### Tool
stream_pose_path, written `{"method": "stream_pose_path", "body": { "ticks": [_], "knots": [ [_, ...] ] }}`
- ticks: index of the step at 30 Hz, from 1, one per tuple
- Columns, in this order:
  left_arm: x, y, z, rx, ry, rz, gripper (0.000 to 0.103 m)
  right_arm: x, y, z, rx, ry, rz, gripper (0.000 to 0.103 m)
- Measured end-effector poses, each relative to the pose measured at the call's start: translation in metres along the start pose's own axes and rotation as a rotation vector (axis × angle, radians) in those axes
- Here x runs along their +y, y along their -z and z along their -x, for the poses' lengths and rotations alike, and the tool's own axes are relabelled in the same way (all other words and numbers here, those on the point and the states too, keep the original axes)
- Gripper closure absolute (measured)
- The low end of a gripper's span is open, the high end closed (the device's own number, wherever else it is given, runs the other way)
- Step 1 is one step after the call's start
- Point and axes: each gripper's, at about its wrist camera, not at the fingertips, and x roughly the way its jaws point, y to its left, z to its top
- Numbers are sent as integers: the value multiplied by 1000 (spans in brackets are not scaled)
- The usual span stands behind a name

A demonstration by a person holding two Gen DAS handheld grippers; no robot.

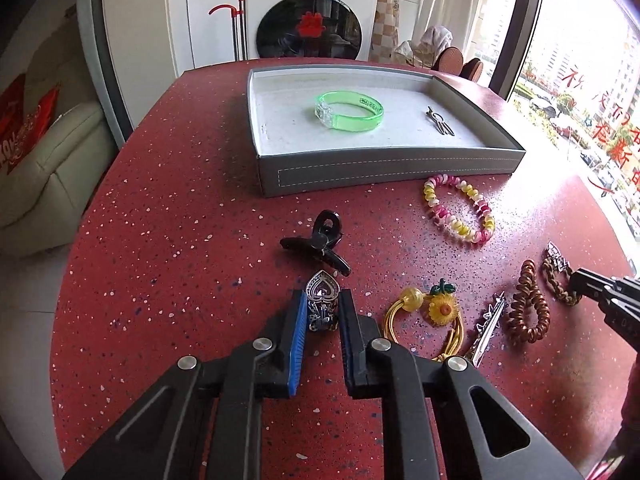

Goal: Organize jewelry
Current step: 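Grasp the braided brown bracelet with the right tool while the left tool grasps the silver heart pendant, then carry both items into the tray and open the right tool on the braided bracelet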

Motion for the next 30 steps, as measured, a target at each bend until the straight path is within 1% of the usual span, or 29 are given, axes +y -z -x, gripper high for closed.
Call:
{"method": "stream_pose_path", "body": {
  "ticks": [5,12,19,25,30],
  "knots": [
    [8,0,11,-16,29,35,69,1,-2,19,-39,-37,0,96],
    [8,-1,30,-52,52,33,69,4,-8,43,-89,-81,-10,96],
    [8,-1,43,-71,80,31,69,10,-19,59,-126,-132,-25,96],
    [11,-9,51,-84,84,36,69,17,-36,61,-141,-175,-30,96],
    [10,-27,57,-105,84,35,69,25,-62,56,-158,-197,-25,96]
  ]
}}
